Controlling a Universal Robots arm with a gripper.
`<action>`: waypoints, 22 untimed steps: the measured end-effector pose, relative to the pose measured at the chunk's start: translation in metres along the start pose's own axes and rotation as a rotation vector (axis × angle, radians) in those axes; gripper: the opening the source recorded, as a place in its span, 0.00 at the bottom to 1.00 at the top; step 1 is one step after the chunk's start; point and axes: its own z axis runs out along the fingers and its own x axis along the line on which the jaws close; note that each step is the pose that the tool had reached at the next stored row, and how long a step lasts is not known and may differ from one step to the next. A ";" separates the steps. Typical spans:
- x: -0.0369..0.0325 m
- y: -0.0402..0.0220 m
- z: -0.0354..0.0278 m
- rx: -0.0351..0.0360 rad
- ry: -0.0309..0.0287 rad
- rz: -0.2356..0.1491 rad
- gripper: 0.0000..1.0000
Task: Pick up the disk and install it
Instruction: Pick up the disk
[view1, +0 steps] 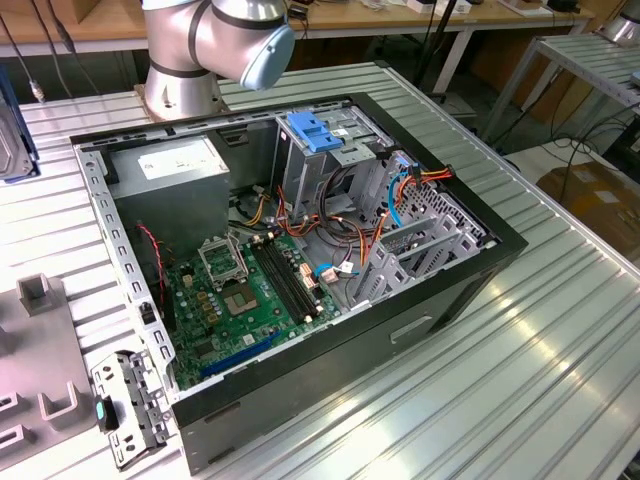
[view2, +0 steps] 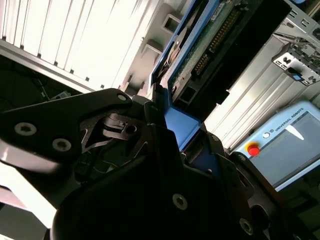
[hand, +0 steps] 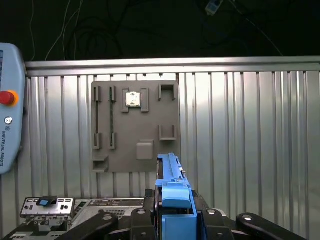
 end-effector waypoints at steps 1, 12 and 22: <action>0.0000 -0.0011 0.0000 0.0000 0.0000 0.000 0.37; -0.0002 -0.0172 0.0000 0.0000 0.0000 0.000 0.37; 0.0004 -0.0326 0.0000 0.0000 0.0000 0.000 0.37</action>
